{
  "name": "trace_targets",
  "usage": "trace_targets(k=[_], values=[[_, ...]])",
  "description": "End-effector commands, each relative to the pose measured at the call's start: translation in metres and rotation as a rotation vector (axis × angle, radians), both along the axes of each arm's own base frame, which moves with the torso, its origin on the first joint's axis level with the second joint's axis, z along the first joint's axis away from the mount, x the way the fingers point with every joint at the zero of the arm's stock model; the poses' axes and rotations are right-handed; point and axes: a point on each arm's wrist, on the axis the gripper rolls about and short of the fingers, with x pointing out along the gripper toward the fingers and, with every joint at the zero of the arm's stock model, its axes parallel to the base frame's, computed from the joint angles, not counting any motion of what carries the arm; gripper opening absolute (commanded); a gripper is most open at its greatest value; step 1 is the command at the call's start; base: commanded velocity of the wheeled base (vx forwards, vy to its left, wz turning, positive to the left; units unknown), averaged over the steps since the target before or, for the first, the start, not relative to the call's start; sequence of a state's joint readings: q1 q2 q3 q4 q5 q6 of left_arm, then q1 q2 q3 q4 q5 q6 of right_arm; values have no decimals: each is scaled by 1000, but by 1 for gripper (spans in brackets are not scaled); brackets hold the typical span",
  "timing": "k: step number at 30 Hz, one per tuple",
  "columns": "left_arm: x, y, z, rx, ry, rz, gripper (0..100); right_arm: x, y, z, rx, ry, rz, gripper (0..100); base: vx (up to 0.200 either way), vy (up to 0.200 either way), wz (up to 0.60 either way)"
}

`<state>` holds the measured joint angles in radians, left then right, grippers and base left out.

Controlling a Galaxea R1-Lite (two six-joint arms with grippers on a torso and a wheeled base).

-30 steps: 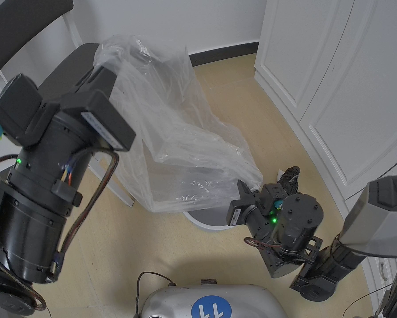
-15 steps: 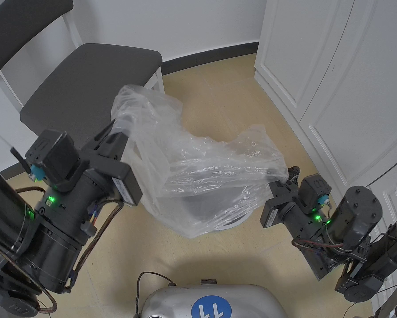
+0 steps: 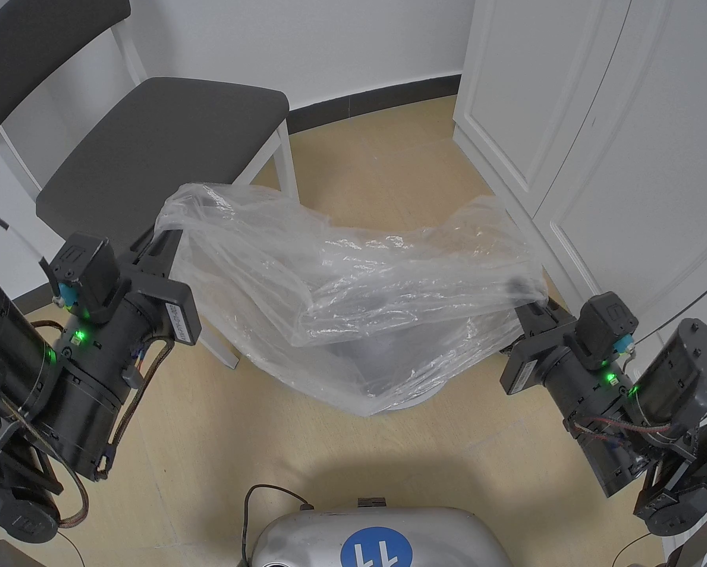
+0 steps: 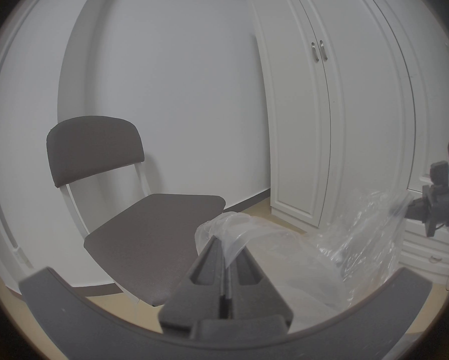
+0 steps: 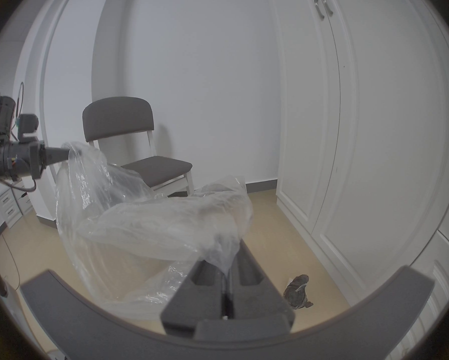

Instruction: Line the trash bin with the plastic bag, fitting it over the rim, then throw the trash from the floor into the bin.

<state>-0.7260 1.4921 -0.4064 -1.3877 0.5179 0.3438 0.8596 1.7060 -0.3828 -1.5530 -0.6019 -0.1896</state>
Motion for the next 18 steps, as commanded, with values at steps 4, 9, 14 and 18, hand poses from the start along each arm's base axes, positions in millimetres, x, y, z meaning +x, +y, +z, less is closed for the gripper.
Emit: trace_targets(k=[4,9,14,18], values=[[-5,7,3,-2,-16,12,0,-7,-8,13,31,-44,-7,0,0,0,0],[-8,10,3,16,-22,20,0,-5,-11,13,16,-47,-27,0,0,0,0],[-15,16,8,47,-49,38,0,-7,-14,14,-9,-53,-44,0,0,0,0],[-30,28,9,88,-75,51,0,-13,-21,15,-35,-59,-64,0,0,0,0]])
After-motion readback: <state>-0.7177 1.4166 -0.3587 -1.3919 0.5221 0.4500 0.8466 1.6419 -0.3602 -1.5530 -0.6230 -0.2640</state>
